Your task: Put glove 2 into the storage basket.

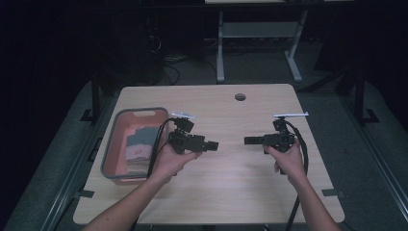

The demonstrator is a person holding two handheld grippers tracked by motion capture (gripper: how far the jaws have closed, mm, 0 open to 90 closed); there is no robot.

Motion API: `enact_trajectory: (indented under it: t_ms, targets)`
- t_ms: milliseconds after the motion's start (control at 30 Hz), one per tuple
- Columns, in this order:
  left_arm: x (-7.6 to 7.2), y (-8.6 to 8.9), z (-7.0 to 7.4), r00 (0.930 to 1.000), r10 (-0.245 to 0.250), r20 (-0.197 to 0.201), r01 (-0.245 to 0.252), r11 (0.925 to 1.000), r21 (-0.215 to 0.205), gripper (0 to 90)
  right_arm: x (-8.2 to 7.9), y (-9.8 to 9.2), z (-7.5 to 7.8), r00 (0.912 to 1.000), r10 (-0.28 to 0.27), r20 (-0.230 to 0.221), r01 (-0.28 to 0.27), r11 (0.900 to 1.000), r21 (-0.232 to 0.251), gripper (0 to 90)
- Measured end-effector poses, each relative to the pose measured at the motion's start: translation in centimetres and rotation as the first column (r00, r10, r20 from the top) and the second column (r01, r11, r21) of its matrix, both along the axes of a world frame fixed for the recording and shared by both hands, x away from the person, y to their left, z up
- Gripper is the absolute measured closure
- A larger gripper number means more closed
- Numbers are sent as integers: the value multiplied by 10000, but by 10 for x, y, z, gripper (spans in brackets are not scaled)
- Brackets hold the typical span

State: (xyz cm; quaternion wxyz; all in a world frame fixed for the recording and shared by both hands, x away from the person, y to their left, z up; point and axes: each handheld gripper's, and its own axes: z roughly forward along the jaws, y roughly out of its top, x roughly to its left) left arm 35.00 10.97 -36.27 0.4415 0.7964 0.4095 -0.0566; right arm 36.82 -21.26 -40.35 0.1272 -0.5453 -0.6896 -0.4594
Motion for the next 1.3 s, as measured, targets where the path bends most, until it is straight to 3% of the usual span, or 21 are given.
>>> enact_trajectory:
  t_ms: [767,967,1300]
  targets:
    - [-11,-28,-34,9983,-508,-286,502,9985,-221,252,-26,-48,-39,9960,-709,-541,706,9975,-72,472]
    - [-16,-30,-42,9978,-534,-398,523,9982,-296,252,-34,-52,-40,9966,-738,-371,735,9973,-89,467]
    - [-25,-28,-46,9985,-523,-144,519,9982,-312,251,-51,-53,-44,9982,-606,-15,605,9981,-79,416]
